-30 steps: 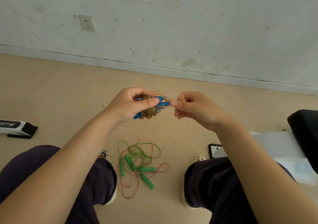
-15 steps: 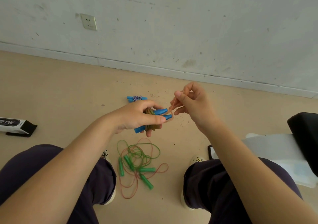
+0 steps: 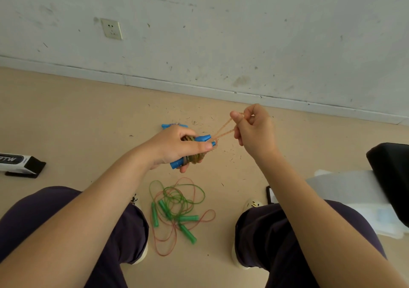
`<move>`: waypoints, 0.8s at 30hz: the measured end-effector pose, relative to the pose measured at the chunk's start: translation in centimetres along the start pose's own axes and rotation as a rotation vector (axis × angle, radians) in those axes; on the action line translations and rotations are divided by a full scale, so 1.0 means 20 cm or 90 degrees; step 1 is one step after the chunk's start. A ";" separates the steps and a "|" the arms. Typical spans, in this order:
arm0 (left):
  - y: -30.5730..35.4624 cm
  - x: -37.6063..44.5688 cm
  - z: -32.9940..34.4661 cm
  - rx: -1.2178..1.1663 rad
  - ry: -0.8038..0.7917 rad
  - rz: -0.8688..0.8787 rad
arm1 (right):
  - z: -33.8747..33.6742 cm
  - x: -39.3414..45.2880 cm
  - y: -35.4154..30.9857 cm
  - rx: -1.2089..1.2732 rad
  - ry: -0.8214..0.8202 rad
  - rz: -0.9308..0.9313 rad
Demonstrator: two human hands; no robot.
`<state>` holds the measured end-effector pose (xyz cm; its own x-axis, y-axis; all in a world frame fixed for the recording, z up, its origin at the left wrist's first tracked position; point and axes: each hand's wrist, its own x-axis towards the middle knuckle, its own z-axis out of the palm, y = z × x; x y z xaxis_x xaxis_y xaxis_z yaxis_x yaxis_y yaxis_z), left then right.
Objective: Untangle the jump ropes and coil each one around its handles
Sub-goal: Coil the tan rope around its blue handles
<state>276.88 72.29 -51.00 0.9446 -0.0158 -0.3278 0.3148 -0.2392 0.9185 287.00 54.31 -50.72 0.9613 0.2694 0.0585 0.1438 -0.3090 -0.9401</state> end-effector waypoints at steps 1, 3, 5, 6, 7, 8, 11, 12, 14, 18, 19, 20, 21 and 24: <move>-0.02 0.01 -0.01 0.018 0.022 -0.016 | 0.00 -0.01 0.00 -0.019 -0.001 -0.025; -0.03 0.01 -0.01 0.032 0.028 -0.030 | 0.00 -0.02 -0.01 -0.033 -0.004 -0.047; -0.03 0.00 -0.01 -0.011 -0.019 -0.014 | 0.00 -0.01 -0.01 -0.014 0.003 -0.031; -0.02 -0.01 -0.01 -0.030 -0.043 -0.004 | -0.01 -0.01 0.00 -0.004 0.005 -0.023; -0.01 -0.01 -0.01 -0.032 -0.053 -0.001 | -0.01 0.00 0.00 0.000 0.000 -0.019; -0.02 -0.02 -0.02 -0.020 -0.046 -0.006 | -0.01 0.00 0.01 -0.003 -0.010 -0.016; -0.07 0.00 -0.05 0.030 0.033 -0.037 | 0.00 0.00 0.02 -0.026 -0.046 -0.010; -0.09 0.02 -0.06 0.030 0.069 -0.048 | 0.01 0.02 0.03 -0.038 -0.057 -0.004; -0.12 0.09 -0.08 -0.008 0.150 -0.063 | 0.04 0.09 0.04 -0.055 -0.067 0.020; -0.22 0.30 -0.12 -0.170 0.258 -0.068 | 0.11 0.28 0.14 -0.058 -0.049 0.077; -0.28 0.35 -0.13 -0.209 0.268 -0.070 | 0.13 0.32 0.19 -0.059 -0.044 0.094; -0.34 0.41 -0.14 -0.233 0.276 -0.076 | 0.16 0.36 0.25 -0.060 -0.042 0.112; -0.42 0.46 -0.14 -0.247 0.283 -0.085 | 0.20 0.40 0.33 -0.063 -0.043 0.130; -0.70 0.61 -0.14 -0.258 0.329 -0.155 | 0.33 0.48 0.65 -0.077 -0.070 0.195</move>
<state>284.24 78.18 -67.19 0.7346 0.4798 -0.4797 0.4379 0.2047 0.8754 296.48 58.88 -64.69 0.9341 0.2416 -0.2627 -0.1146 -0.4941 -0.8618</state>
